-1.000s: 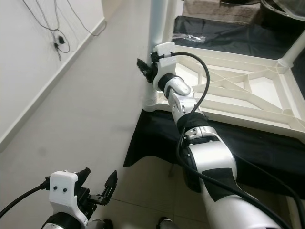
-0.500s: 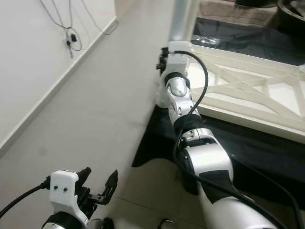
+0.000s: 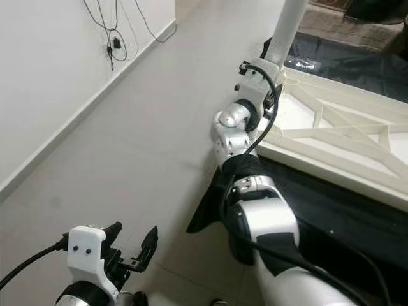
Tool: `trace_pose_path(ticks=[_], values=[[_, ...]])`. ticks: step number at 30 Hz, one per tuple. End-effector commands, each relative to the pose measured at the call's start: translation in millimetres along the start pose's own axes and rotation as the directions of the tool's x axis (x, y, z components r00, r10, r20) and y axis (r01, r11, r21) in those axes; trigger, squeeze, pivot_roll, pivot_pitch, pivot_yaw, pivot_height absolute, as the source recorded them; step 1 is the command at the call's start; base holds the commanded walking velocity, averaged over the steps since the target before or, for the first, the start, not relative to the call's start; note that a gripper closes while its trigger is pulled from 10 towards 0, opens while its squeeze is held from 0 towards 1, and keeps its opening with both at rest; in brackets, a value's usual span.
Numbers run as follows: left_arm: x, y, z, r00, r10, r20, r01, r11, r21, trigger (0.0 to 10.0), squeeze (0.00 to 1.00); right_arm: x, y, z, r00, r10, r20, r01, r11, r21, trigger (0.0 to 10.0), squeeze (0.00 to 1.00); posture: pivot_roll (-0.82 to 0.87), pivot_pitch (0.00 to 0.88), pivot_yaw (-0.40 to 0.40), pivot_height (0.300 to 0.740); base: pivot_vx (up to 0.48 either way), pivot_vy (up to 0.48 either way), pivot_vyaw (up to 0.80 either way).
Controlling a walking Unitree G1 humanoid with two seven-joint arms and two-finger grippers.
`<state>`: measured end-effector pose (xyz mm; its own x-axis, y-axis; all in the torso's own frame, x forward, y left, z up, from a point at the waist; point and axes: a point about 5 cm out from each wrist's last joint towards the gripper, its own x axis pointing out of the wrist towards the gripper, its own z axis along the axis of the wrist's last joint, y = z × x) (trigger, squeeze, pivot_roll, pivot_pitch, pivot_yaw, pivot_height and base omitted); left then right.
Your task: Building children table
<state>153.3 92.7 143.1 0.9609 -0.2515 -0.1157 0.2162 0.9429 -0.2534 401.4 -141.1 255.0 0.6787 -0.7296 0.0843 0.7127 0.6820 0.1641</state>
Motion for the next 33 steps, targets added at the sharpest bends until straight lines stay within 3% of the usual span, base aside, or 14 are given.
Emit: trace_pose_path(ticks=[1, 6, 10, 14, 32, 33], values=[[0.2, -14.1, -7.7, 0.998, -0.045, -0.034, 0.043, 0.998, -0.047, 10.0, 0.00, 1.7, -27.8, -53.7, 0.969, -0.143, -0.202, 0.117, 0.984, -0.136, 10.0, 0.00, 0.01, 0.224, -0.025, 0.740, 0.000, 0.000, 0.00], [0.4, -14.7, -6.0, 0.998, -0.056, -0.021, 0.055, 0.998, -0.043, 10.0, 0.00, -1.6, -28.5, -56.3, 0.963, -0.159, -0.216, 0.133, 0.982, -0.133, 10.0, 0.00, 0.01, 0.222, -0.020, 0.740, 0.000, 0.000, 0.00], [-3.8, -29.5, 6.4, 0.977, -0.199, 0.077, 0.199, 0.980, 0.002, 10.0, 0.00, -6.0, -24.3, -55.6, 0.971, -0.125, -0.202, 0.098, 0.985, -0.140, 10.0, 0.00, 0.00, 0.217, -0.018, 0.740, 0.000, 0.000, 0.00], [-5.7, -37.5, 9.0, 0.958, -0.269, 0.097, 0.266, 0.963, 0.038, 10.0, 0.00, -8.3, -23.4, -57.0, 0.971, -0.117, -0.207, 0.087, 0.985, -0.147, 10.0, 0.00, 0.00, 0.209, -0.018, 0.740, 0.000, 0.000, 0.00], [-5.0, -39.1, 2.1, 0.949, -0.305, 0.077, 0.301, 0.952, 0.062, 10.0, 0.00, -18.3, -19.0, -64.5, 0.969, -0.055, -0.240, 0.023, 0.991, -0.133, 10.0, 0.00, 0.00, 0.183, -0.014, 0.740, 0.000, 0.000, 0.00], [-4.9, -39.1, 1.7, 0.949, -0.305, 0.077, 0.301, 0.952, 0.062, 10.0, 0.00, -18.4, -19.4, -64.7, 0.968, -0.058, -0.245, 0.027, 0.991, -0.129, 10.0, 0.87, 0.00, 0.183, -0.014, 0.740, 0.000, 0.000, 0.00]])
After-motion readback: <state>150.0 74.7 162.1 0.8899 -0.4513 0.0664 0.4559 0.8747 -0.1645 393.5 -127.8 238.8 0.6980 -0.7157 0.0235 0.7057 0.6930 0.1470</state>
